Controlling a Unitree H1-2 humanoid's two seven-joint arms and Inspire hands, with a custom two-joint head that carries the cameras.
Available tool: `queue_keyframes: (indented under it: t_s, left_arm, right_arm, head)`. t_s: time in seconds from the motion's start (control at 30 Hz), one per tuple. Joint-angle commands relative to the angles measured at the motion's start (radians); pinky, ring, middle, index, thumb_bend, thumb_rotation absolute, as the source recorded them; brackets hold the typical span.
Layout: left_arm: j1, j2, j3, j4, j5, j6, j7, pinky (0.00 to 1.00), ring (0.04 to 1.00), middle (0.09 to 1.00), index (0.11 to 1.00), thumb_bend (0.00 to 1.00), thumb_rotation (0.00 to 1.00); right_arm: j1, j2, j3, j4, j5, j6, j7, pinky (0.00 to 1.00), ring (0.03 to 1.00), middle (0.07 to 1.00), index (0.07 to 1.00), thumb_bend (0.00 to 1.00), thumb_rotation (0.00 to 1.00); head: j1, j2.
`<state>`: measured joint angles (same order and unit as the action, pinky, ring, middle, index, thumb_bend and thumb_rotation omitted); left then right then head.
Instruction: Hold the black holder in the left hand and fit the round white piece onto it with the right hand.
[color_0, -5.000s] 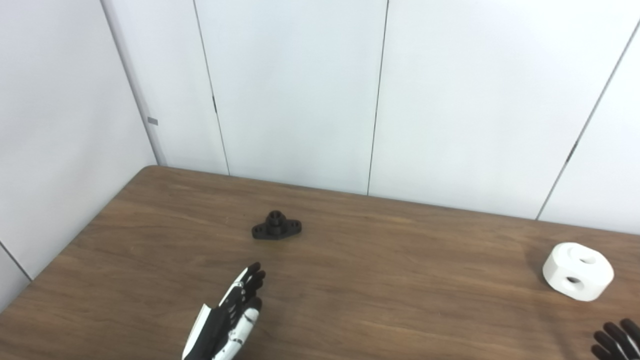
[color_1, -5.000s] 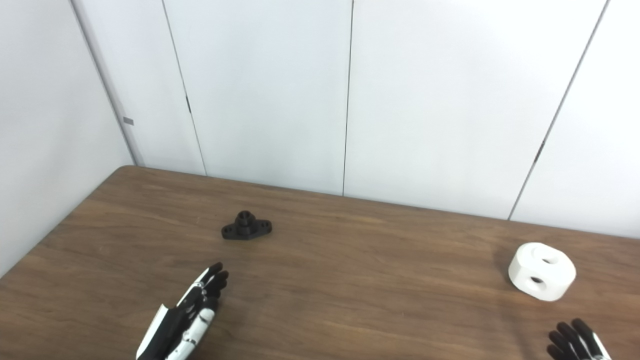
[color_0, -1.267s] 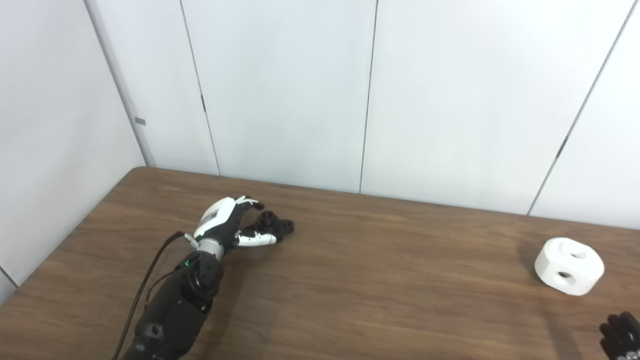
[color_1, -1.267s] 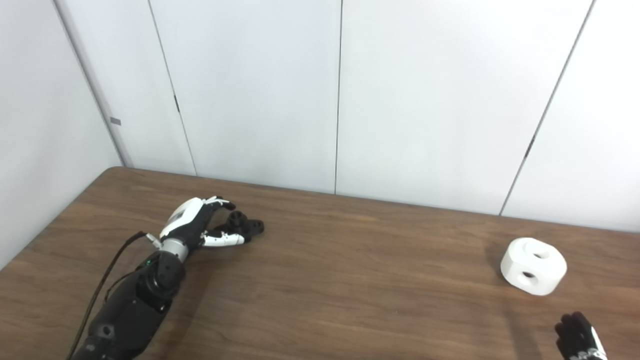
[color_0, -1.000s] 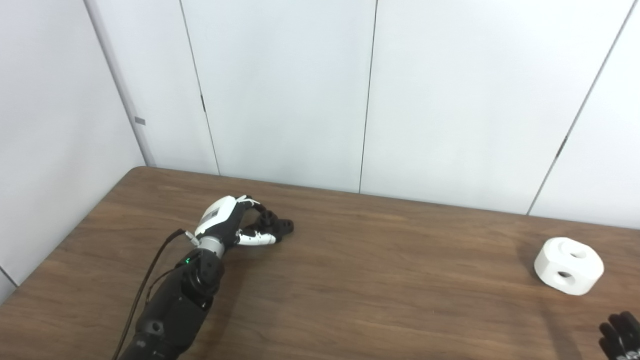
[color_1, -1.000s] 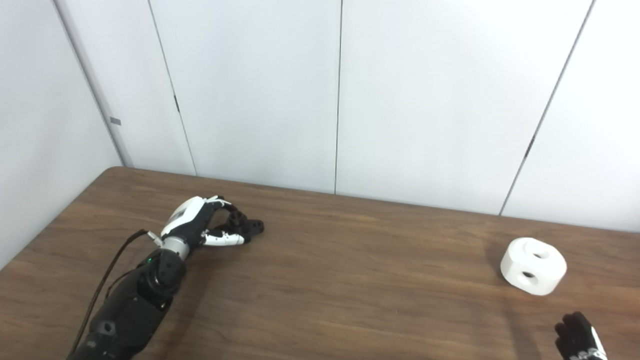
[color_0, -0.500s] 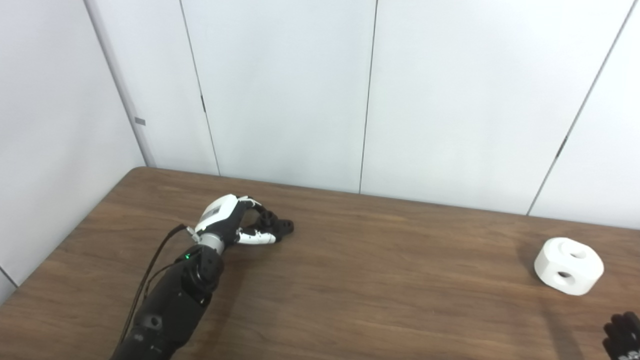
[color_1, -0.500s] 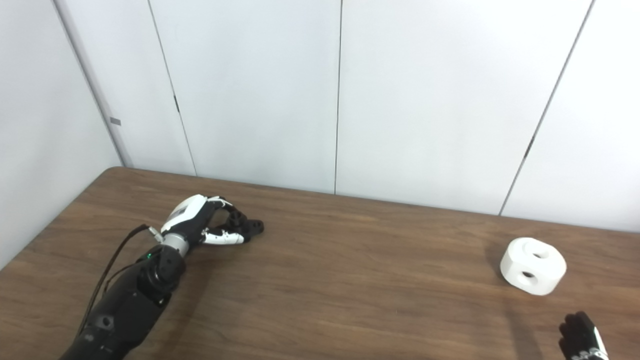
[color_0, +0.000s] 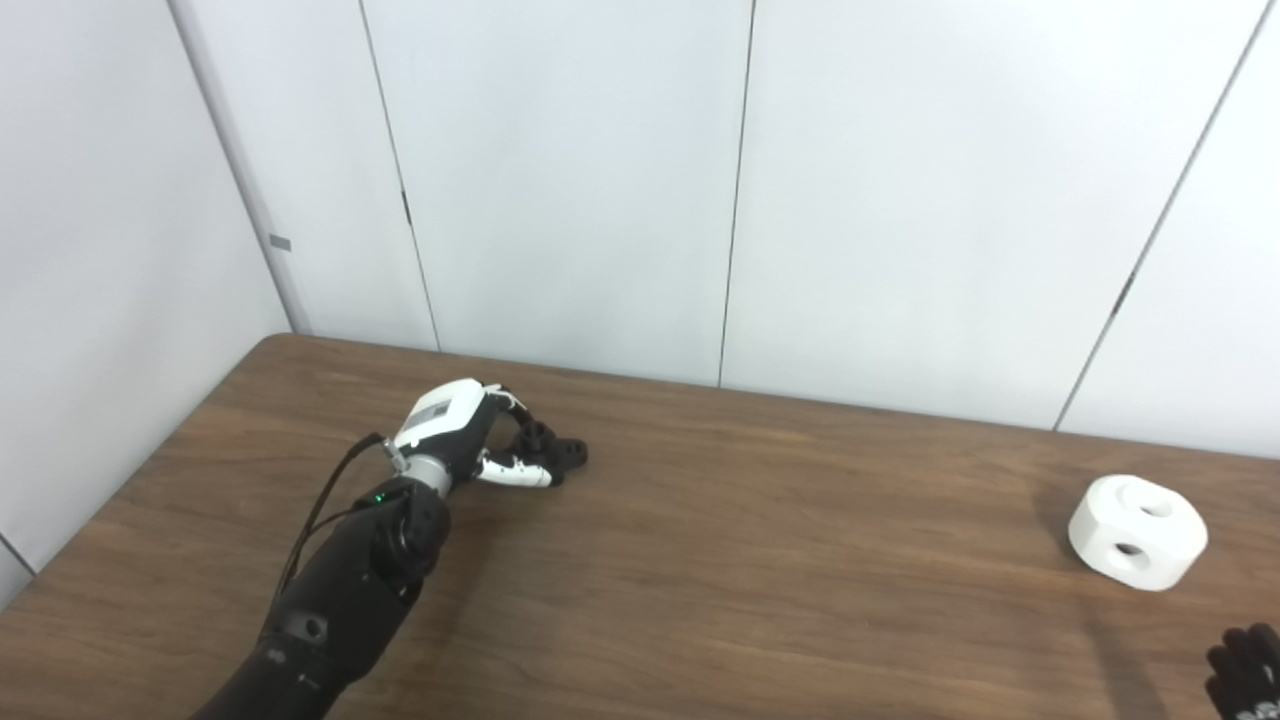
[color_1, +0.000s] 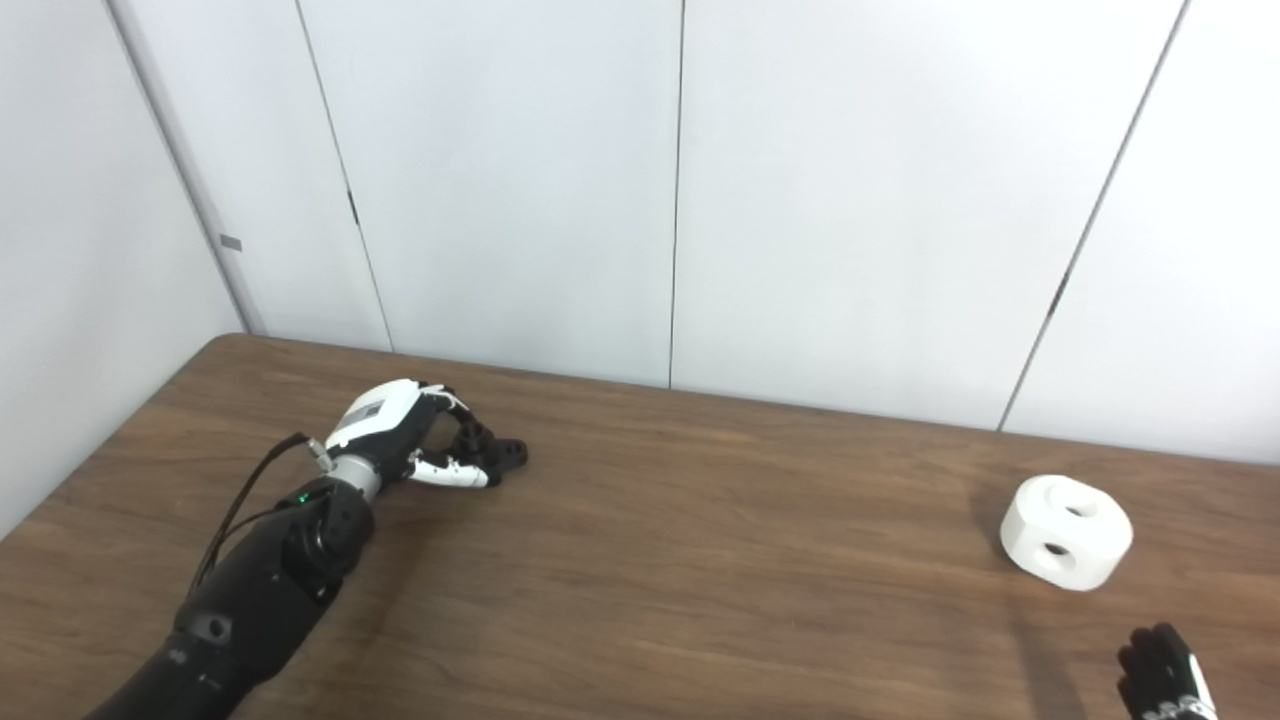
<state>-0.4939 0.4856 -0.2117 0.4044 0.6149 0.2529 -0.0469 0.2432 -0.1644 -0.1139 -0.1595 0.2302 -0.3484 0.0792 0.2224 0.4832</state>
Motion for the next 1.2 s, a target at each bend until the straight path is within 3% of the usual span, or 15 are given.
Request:
queue_keyframes:
  t_s: [0.0,0.33,0.37,0.47,0.93,1.17]
  left_arm:
    - [-0.067,0.053,-0.014,0.011,0.041,-0.012,0.005,1.0,1.0,0.938,0.661,0.81,0.27]
    - [-0.061,0.056,-0.014,0.011,0.031,-0.015,0.004,1.0,1.0,0.931,0.598,0.76,0.18]
    - [-0.061,0.054,-0.012,0.012,0.027,-0.017,0.005,1.0,1.0,0.925,0.536,0.62,0.12]
    - [-0.059,0.049,-0.004,0.014,0.016,-0.025,0.011,1.0,0.998,0.898,0.493,0.53,0.07]
    - [-0.054,0.057,-0.015,0.009,0.029,-0.035,0.006,0.98,0.949,0.842,0.486,0.52,0.05]
    - [-0.026,0.057,-0.004,-0.031,0.02,-0.037,0.008,0.98,0.931,0.831,0.485,0.52,0.05]
  right_arm:
    - [-0.028,0.044,0.012,0.266,-0.014,-0.017,0.002,1.0,0.965,0.965,0.963,0.6,0.95]
    - [-0.028,0.039,0.011,0.266,-0.017,-0.018,0.003,1.0,0.969,0.96,0.962,0.59,0.94]
    - [-0.028,0.039,0.01,0.264,-0.017,-0.016,0.002,1.0,0.969,0.961,0.964,0.6,0.94]
    - [-0.028,0.04,0.008,0.266,-0.023,-0.018,-0.003,1.0,0.972,0.961,0.963,0.6,0.94]
    - [-0.025,0.044,0.01,0.248,-0.023,-0.021,-0.003,1.0,0.961,0.953,0.963,0.58,0.94]
    - [-0.024,0.049,0.014,0.239,-0.052,-0.004,-0.018,1.0,0.969,0.959,0.961,0.63,0.94]
  head:
    - [0.001,0.0]
    - [0.001,0.005]
    - [0.001,0.005]
    - [0.001,0.005]
    - [-0.013,0.017]
    - [-0.034,0.025]
